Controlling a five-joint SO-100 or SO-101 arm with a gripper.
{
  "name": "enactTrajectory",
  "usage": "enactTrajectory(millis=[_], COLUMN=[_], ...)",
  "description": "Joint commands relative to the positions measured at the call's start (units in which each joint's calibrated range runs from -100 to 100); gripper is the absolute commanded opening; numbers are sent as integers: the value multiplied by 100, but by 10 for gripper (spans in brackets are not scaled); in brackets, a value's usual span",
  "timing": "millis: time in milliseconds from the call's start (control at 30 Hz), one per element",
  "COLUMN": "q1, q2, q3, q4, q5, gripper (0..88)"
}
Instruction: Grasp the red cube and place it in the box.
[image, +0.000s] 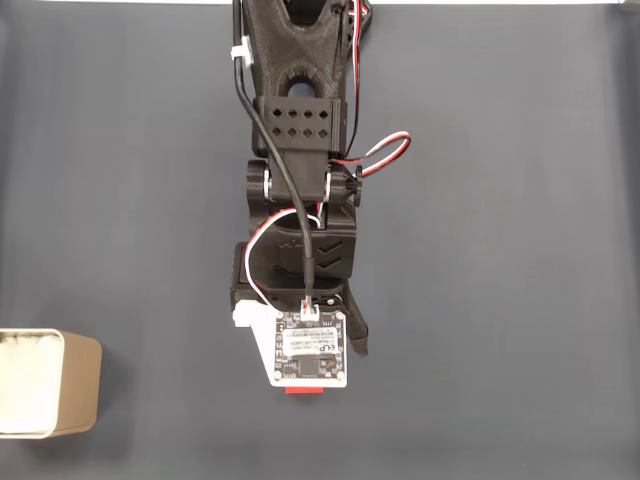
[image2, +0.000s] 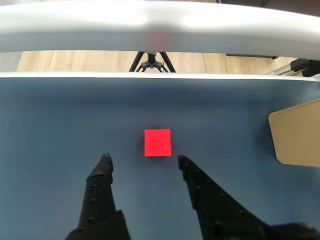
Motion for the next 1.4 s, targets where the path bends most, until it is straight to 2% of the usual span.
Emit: enactTrajectory(millis=[0,1367], q1=[59,67], q2=[12,1372], q3=[-285,-1253], q4=[-165,-378], q5=[-5,-78], gripper=[315,337])
